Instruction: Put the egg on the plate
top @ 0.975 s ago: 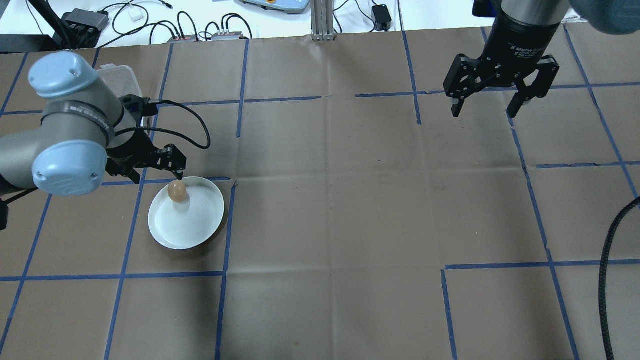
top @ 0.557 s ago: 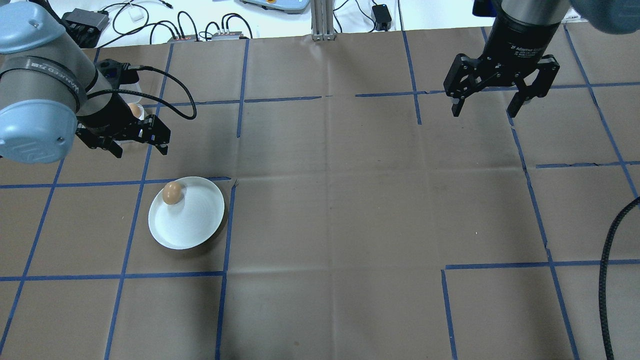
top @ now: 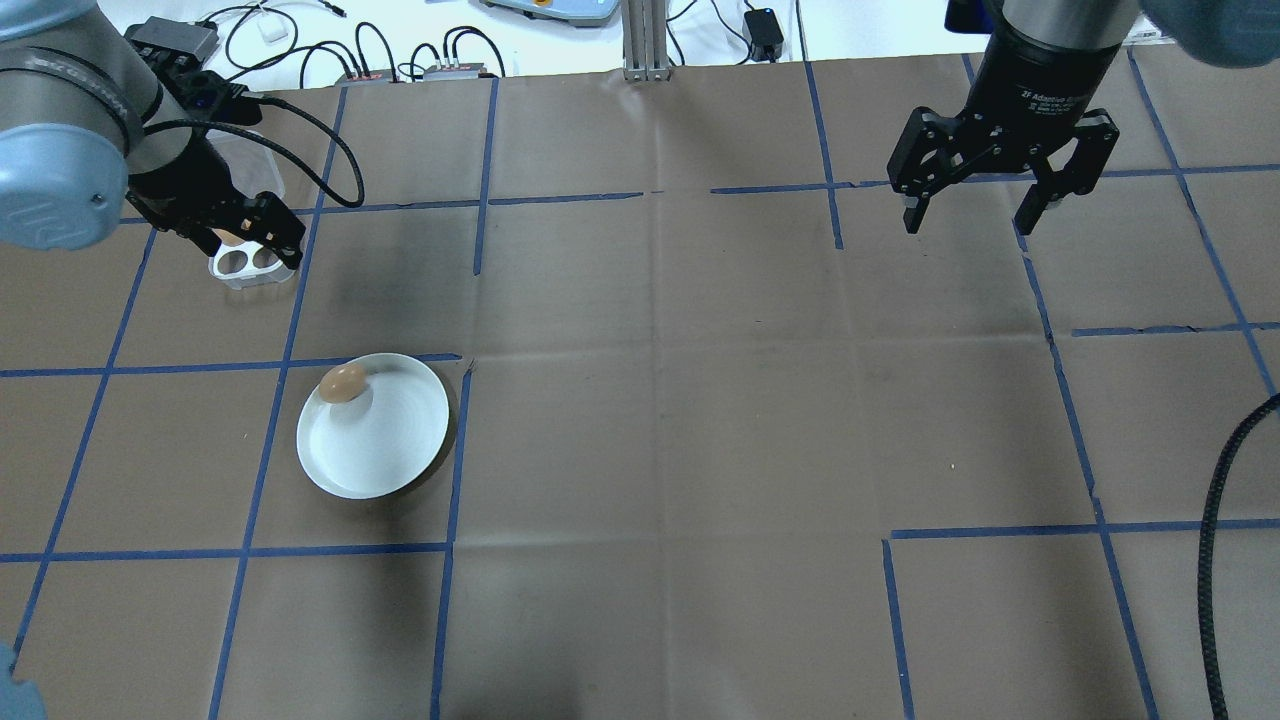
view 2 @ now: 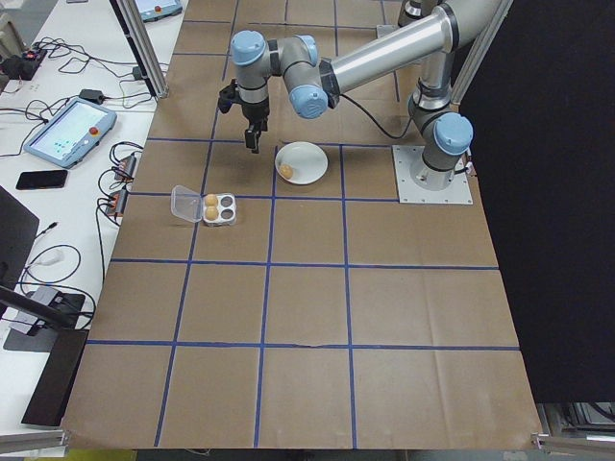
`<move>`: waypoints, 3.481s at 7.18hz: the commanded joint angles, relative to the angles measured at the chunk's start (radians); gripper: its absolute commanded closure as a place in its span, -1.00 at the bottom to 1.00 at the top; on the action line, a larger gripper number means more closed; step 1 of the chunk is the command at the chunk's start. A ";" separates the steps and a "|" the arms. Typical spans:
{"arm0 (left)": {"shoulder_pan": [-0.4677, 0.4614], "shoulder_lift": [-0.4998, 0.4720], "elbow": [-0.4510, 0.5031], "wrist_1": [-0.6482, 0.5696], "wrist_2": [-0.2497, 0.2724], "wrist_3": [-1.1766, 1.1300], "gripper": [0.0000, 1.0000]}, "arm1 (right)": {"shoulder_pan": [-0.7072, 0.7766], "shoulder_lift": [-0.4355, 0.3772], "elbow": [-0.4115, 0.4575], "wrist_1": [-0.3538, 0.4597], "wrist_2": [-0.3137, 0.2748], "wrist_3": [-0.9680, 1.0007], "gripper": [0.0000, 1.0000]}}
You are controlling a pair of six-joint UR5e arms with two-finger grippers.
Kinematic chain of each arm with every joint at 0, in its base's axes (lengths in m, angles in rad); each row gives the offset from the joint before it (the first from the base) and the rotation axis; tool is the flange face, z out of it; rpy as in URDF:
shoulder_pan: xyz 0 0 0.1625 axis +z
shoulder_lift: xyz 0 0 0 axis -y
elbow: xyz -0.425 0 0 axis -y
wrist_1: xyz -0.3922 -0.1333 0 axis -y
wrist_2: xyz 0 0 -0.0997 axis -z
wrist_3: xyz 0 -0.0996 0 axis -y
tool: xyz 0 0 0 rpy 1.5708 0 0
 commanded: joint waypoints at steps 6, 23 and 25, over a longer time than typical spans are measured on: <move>0.086 -0.316 0.341 -0.011 0.001 0.755 -0.99 | 0.000 0.001 0.000 0.000 0.001 0.000 -1.00; 0.112 -0.481 0.352 0.164 -0.001 0.871 0.31 | 0.000 0.000 0.000 0.000 0.001 0.000 -1.00; 0.110 -0.434 0.351 0.157 0.005 0.873 0.31 | 0.000 0.000 0.000 0.000 0.001 0.000 -1.00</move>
